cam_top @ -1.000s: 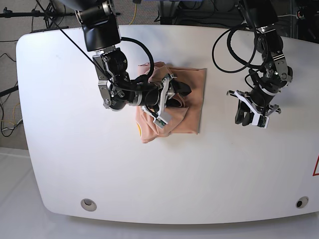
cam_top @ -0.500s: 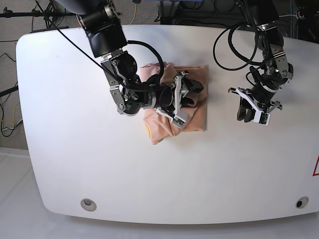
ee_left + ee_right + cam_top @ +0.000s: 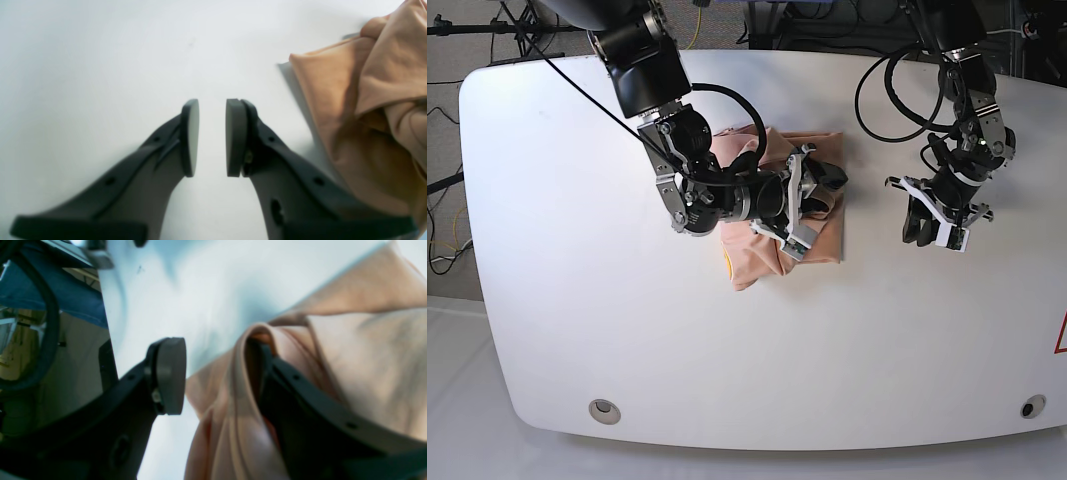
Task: Fold the T-shirt properly
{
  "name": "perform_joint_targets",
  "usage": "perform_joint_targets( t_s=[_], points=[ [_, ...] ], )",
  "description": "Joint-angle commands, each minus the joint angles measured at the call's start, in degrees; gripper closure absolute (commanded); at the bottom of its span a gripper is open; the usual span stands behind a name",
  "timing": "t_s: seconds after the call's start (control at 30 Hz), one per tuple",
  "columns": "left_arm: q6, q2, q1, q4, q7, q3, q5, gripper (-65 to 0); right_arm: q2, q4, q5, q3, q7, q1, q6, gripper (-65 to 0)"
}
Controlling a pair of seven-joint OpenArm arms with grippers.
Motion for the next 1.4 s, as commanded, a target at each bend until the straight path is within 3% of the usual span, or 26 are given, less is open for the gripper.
perform_joint_targets(
  t_s=[0.0,0.53,0.8,1.2,1.37],
  points=[
    [-0.06,-0.21,-0.8,0.86,-1.49,0.0,-0.96,-12.7,-0.48,1.14,1.86,0.14,1.22,1.39,0.58,-27.5],
    [-0.06,-0.12,-0.8,0.86,-1.49,0.09,-0.87,-12.7,0.14,3.08,-0.16,0.05,1.13,1.3,0.49,-28.0],
    [-0.06,-0.12,-0.72,0.86,-1.49,0.09,-0.87,-12.7,0.22,3.16,-2.89,0.05,0.95,1.04,0.49,-38.2],
    [-0.06,-0.12,-0.72,0.86,-1.49,0.09,-0.87,-12.7,-2.33,3.16,-3.07,-0.3,-0.98,1.04,0.49,-38.3],
    [-0.06,-0.12,-0.72,0.86,-1.49,0.09,-0.87,-12.7,-2.41,3.43,-3.07,-3.37,-0.98,1.12,0.49,-38.3]
  ],
)
